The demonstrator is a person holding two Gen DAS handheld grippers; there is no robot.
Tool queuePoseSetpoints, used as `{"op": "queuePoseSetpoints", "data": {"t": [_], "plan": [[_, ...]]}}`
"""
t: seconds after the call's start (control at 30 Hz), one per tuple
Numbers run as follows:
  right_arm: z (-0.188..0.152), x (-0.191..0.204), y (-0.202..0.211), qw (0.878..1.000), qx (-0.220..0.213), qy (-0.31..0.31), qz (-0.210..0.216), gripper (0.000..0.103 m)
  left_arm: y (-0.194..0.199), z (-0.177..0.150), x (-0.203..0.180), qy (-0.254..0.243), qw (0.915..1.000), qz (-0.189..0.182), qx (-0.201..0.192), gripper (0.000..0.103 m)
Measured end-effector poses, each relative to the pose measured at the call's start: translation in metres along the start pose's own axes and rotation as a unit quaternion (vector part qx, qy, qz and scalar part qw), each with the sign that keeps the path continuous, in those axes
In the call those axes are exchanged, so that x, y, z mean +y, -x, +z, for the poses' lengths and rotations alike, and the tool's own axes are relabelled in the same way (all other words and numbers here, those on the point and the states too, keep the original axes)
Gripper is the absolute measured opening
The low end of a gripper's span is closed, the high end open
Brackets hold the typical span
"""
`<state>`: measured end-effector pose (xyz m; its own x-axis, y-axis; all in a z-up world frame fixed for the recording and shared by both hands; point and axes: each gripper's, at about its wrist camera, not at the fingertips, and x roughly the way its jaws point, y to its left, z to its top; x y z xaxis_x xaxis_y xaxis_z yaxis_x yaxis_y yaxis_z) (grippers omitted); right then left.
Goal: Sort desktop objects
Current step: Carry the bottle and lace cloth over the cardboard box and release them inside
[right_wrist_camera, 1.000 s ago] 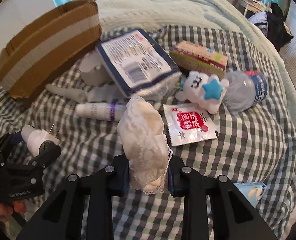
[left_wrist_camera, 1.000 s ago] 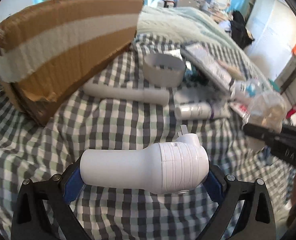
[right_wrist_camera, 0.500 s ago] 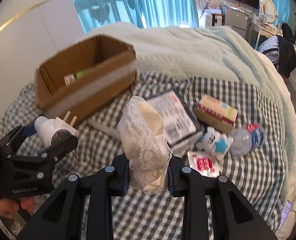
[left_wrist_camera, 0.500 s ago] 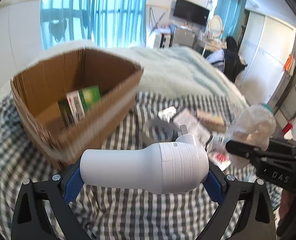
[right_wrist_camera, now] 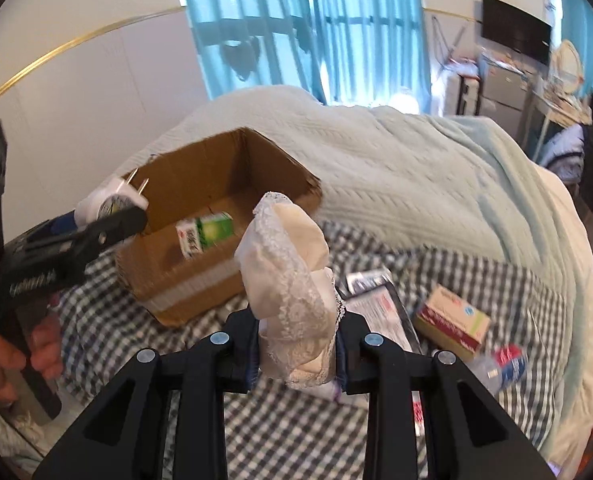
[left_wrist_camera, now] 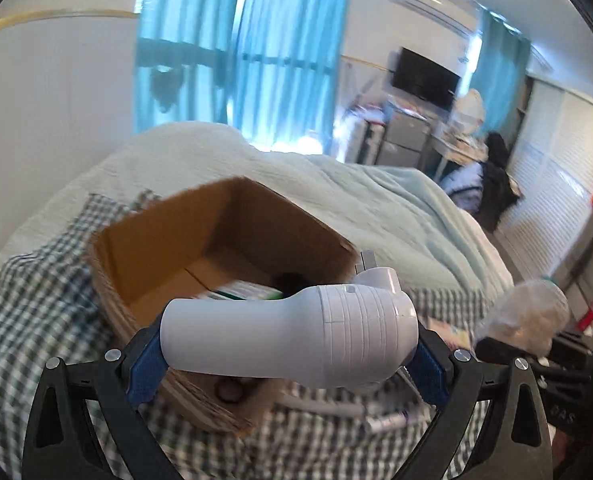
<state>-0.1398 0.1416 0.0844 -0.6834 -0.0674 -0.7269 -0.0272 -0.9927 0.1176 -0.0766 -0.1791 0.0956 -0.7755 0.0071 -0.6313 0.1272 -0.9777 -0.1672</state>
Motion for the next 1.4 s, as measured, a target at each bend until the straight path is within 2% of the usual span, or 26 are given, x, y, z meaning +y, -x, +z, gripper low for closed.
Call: {"op": "queuePoseSetpoints", "data": {"t": [0.13, 0.27, 0.53, 0.83, 0.97, 1.0, 1.07, 1.1, 1.13, 1.4], "plan": [[0.026, 0.021, -0.013, 1.000, -0.008, 0.028, 0.003, 0.028, -0.010, 0.011, 0.026, 0.013, 0.9992, 0.038, -0.004, 0.100], [0.051, 0.041, -0.031, 0.999, -0.012, 0.040, 0.021, 0.028, -0.019, 0.014, 0.042, 0.024, 0.9984, 0.051, 0.000, 0.100], [0.086, 0.064, -0.085, 0.998, 0.001, 0.037, 0.049, 0.028, -0.043, 0.008, 0.065, 0.008, 0.9970, 0.076, 0.009, 0.100], [0.091, 0.071, -0.133, 0.997, 0.030, 0.033, 0.058, 0.028, -0.063, 0.005, 0.075, 0.017, 0.9976, 0.064, 0.018, 0.100], [0.091, 0.073, -0.142, 0.997, 0.029, 0.032, 0.059, 0.028, -0.069, 0.000, 0.075, 0.006, 0.9974, 0.068, 0.023, 0.100], [0.092, 0.073, -0.144, 0.997, 0.027, 0.031, 0.058, 0.030, -0.069, 0.000, 0.074, 0.003, 0.9975, 0.068, 0.020, 0.100], [0.096, 0.071, -0.145, 0.998, 0.021, 0.024, 0.055, 0.046, -0.070, 0.001, 0.073, 0.001, 0.9976, 0.066, 0.021, 0.101], [0.097, 0.070, -0.145, 0.998, 0.015, 0.018, 0.051, 0.059, -0.070, 0.001, 0.074, 0.002, 0.9975, 0.067, 0.021, 0.101], [0.099, 0.069, -0.144, 0.999, 0.009, 0.010, 0.052, 0.065, -0.070, 0.001, 0.074, 0.003, 0.9975, 0.068, 0.021, 0.101], [0.102, 0.063, -0.133, 0.999, -0.004, 0.004, 0.047, 0.065, -0.073, 0.003, 0.071, 0.003, 0.9968, 0.074, 0.032, 0.102]]}}
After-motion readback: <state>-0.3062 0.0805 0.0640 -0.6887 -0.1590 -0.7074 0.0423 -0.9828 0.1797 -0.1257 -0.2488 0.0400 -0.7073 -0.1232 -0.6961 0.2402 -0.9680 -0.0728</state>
